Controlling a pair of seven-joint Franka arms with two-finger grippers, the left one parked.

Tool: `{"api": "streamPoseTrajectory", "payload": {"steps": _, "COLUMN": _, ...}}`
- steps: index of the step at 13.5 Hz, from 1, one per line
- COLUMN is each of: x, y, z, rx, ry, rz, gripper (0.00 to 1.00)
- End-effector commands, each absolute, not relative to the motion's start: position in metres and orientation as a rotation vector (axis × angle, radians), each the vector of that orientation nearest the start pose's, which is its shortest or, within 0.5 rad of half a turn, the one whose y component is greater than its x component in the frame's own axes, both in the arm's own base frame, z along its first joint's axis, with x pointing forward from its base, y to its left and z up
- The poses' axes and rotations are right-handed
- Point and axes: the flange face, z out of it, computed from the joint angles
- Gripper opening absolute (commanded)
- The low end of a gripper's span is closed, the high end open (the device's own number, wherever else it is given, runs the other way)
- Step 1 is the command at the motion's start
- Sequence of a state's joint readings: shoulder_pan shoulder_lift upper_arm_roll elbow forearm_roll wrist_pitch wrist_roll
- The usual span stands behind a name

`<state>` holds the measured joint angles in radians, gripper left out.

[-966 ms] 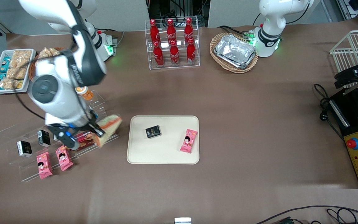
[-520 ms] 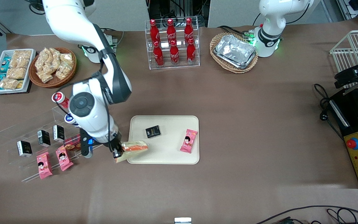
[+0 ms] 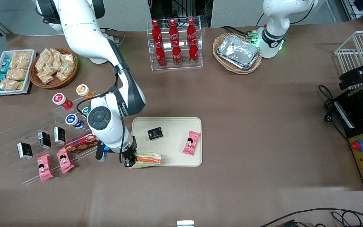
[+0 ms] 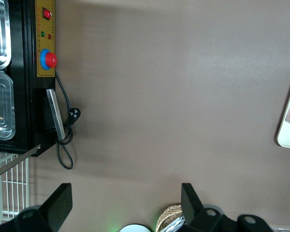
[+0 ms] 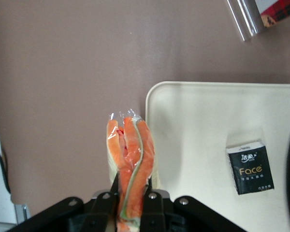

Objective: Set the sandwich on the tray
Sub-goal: 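Lower the sandwich onto the tray and open the right gripper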

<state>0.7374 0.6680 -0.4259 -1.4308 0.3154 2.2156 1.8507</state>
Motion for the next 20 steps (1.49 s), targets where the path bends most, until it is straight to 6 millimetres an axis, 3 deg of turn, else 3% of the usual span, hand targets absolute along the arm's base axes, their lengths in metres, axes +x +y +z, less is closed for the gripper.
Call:
{"api": "streamPoseTrajectory", "payload": {"steps": 1, "x": 0.682, "y": 0.296, "z": 0.322, "rx": -2.008, "ry": 2.178, "rz": -0.036, "gripper": 0.06}}
{"api": "streamPoseTrajectory", "payload": {"steps": 5, "x": 0.670, "y": 0.320, "z": 0.281, "rx": -2.060, "ry": 2.179, "rz": 0.041, "gripper": 0.06}}
{"api": "streamPoseTrajectory", "payload": {"steps": 8, "x": 0.670, "y": 0.322, "z": 0.257, "rx": -2.065, "ry": 2.194, "rz": 0.099, "gripper": 0.09}}
{"api": "streamPoseTrajectory", "payload": {"steps": 9, "x": 0.672, "y": 0.320, "z": 0.253, "rx": -2.061, "ry": 2.196, "rz": 0.115, "gripper": 0.17}}
{"api": "streamPoseTrajectory", "payload": {"steps": 12, "x": 0.673, "y": 0.317, "z": 0.250, "rx": -2.055, "ry": 2.206, "rz": 0.123, "gripper": 0.18}}
{"api": "streamPoseTrajectory", "payload": {"steps": 16, "x": 0.671, "y": 0.320, "z": 0.246, "rx": -2.060, "ry": 2.203, "rz": 0.129, "gripper": 0.31}}
{"api": "streamPoseTrajectory", "payload": {"steps": 17, "x": 0.671, "y": 0.320, "z": 0.242, "rx": -2.062, "ry": 2.206, "rz": 0.130, "gripper": 0.60}}
{"api": "streamPoseTrajectory", "payload": {"steps": 18, "x": 0.672, "y": 0.321, "z": 0.239, "rx": -2.052, "ry": 2.203, "rz": 0.118, "gripper": 0.79}}
{"api": "streamPoseTrajectory", "payload": {"steps": 19, "x": 0.674, "y": 0.321, "z": 0.239, "rx": -2.044, "ry": 2.195, "rz": 0.106, "gripper": 0.94}}
{"api": "streamPoseTrajectory", "payload": {"steps": 20, "x": 0.675, "y": 0.320, "z": 0.241, "rx": -2.041, "ry": 2.186, "rz": 0.096, "gripper": 1.00}}
